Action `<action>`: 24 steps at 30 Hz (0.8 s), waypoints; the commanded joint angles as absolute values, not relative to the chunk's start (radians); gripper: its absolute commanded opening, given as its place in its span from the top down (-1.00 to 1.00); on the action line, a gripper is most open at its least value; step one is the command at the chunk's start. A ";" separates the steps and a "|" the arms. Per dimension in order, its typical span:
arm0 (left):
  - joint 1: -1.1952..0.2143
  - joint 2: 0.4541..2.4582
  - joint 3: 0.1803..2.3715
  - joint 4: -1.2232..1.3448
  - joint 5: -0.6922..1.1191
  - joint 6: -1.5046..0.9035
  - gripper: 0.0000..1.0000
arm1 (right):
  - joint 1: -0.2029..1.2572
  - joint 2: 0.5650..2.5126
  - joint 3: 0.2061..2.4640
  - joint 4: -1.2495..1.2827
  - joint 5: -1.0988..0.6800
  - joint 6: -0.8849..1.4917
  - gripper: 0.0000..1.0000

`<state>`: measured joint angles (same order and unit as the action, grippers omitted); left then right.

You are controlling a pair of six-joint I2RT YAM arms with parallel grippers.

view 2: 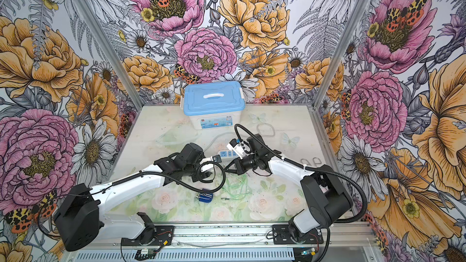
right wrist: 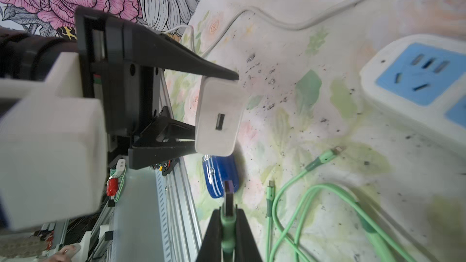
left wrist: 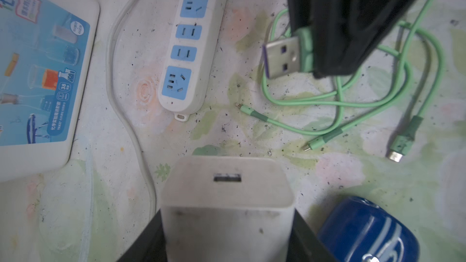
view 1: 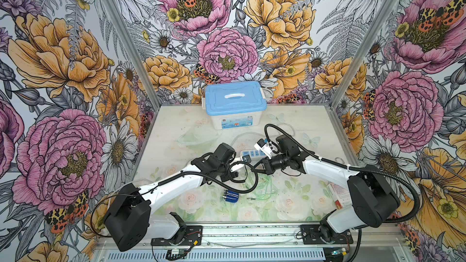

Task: Charge the electric shaver
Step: Insert the charging cable into the plug.

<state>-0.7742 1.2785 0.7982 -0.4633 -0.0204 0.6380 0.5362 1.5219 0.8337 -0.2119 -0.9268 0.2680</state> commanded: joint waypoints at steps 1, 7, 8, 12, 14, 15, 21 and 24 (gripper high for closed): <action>-0.809 1.223 0.767 -0.420 -0.079 0.661 1.00 | 0.552 1.540 0.886 -0.288 -1.003 0.237 1.00; -0.880 1.197 0.765 -0.457 -0.135 0.692 1.00 | 0.583 1.555 0.906 -0.320 -1.021 0.226 1.00; -0.890 1.194 0.768 -0.461 -0.141 0.698 1.00 | 0.589 1.558 0.906 -0.322 -1.025 0.223 1.00; -0.914 1.189 0.783 -0.480 -0.152 0.720 1.00 | 0.600 1.569 0.911 -0.331 -1.030 0.216 1.00; -0.927 1.190 0.793 -0.497 -0.161 0.734 1.00 | 0.603 1.568 0.913 -0.334 -1.028 0.211 1.00; -0.931 1.190 0.797 -0.497 -0.167 0.737 1.00 | 0.603 1.567 0.914 -0.334 -1.027 0.209 1.00; -0.948 1.193 0.817 -0.505 -0.171 0.753 1.00 | 0.610 1.580 0.920 -0.340 -1.026 0.201 1.00; -0.945 1.199 0.832 -0.505 -0.160 0.752 1.00 | 0.614 1.587 0.920 -0.341 -1.017 0.193 1.00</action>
<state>-0.9386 1.2129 0.7841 -0.5190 -0.1501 0.7372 0.6041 1.5723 0.8894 -0.3344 -1.0039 0.2173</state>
